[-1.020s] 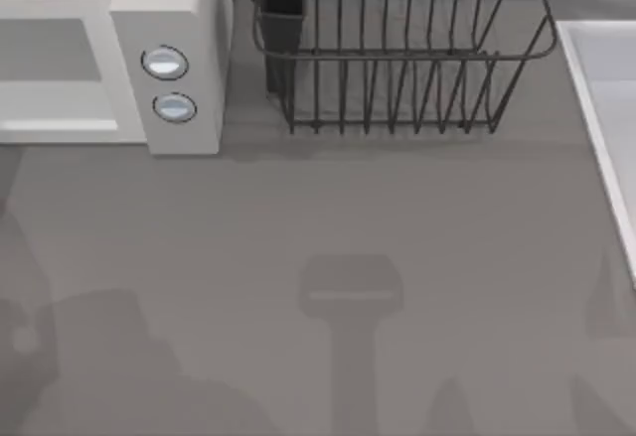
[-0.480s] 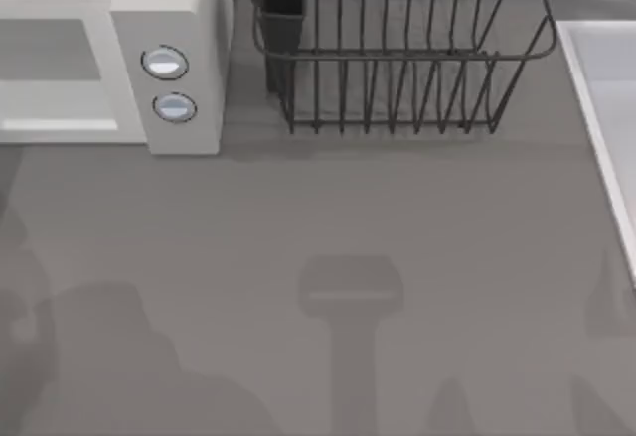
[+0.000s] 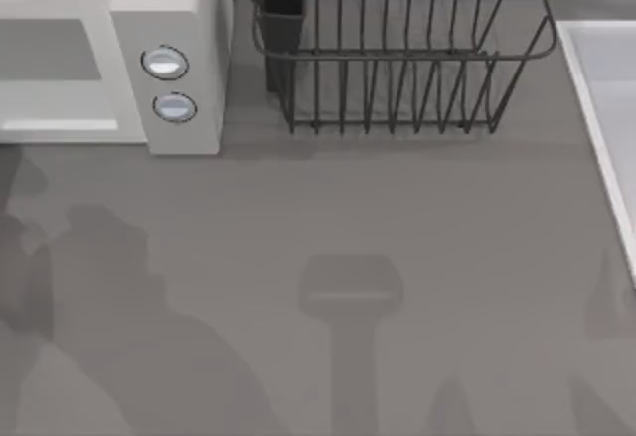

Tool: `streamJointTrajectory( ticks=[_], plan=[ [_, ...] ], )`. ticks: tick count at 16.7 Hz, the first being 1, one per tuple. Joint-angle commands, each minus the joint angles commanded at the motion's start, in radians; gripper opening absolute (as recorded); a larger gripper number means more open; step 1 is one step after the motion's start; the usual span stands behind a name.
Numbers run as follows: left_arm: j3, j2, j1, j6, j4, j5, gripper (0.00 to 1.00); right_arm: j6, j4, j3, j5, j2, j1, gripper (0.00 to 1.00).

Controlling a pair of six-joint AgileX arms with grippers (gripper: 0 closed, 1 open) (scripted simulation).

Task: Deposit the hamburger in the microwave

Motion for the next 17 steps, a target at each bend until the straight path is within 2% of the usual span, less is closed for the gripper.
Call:
streamJointTrajectory(
  ticks=[11, 14, 17],
  plan=[
    [-0.069, 0.270, -0.103, -0.646, 0.974, 0.112, 0.00, 0.000, 0.000, 0.000, 0.000, 0.000, 0.000, 1.00],
    [-0.097, 0.322, -0.127, -0.791, 1.193, 0.134, 0.00, 0.000, 0.000, 0.000, 0.000, 0.000, 0.000, 1.00],
    [-0.118, 0.359, -0.144, -0.893, 1.337, 0.149, 0.00, 0.000, 0.000, 0.000, 0.000, 0.000, 0.000, 1.00]
  ],
)
